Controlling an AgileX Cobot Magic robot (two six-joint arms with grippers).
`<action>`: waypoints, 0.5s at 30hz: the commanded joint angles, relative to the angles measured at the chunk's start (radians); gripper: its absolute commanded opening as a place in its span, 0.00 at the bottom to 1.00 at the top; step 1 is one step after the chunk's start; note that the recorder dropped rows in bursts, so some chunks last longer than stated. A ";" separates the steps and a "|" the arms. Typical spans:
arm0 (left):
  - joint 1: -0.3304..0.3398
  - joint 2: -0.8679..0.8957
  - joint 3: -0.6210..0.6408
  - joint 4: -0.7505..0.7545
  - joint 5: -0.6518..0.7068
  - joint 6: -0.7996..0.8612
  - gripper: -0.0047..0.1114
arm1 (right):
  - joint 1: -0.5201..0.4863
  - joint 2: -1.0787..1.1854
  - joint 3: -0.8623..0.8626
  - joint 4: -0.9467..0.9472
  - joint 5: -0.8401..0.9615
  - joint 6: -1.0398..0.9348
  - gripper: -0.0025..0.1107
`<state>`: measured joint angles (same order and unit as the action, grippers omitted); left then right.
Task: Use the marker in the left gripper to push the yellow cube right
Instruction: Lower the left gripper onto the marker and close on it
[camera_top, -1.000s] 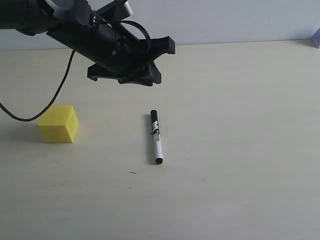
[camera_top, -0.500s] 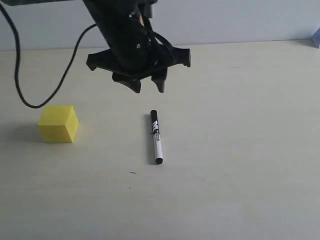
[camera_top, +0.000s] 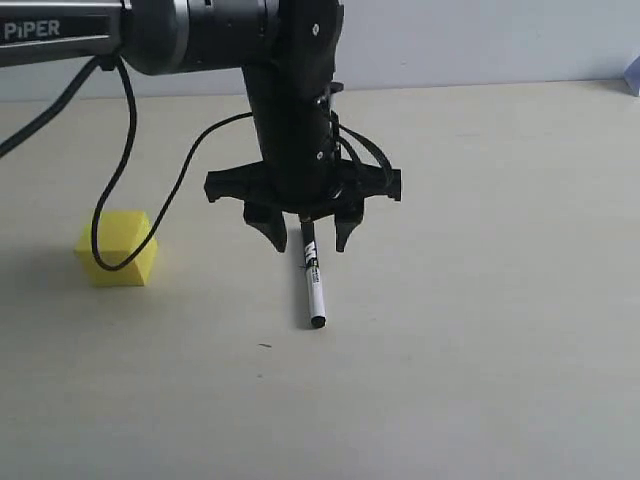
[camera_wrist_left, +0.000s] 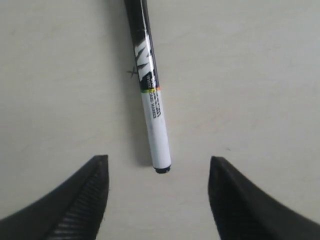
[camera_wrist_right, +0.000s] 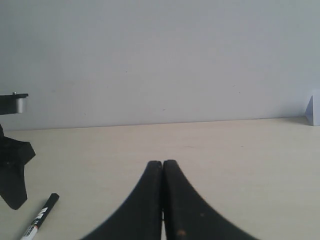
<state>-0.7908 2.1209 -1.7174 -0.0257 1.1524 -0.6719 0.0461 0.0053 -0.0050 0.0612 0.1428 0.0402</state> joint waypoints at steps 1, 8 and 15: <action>0.002 0.048 -0.007 -0.006 0.003 -0.017 0.54 | 0.001 -0.005 0.005 0.000 -0.008 -0.002 0.02; 0.002 0.105 -0.007 -0.012 -0.025 -0.023 0.54 | 0.001 -0.005 0.005 0.000 -0.008 -0.002 0.02; 0.002 0.111 -0.007 -0.014 -0.077 -0.023 0.54 | 0.001 -0.005 0.005 0.000 -0.008 -0.002 0.02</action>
<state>-0.7908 2.2351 -1.7174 -0.0351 1.0903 -0.6883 0.0461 0.0053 -0.0050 0.0612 0.1428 0.0402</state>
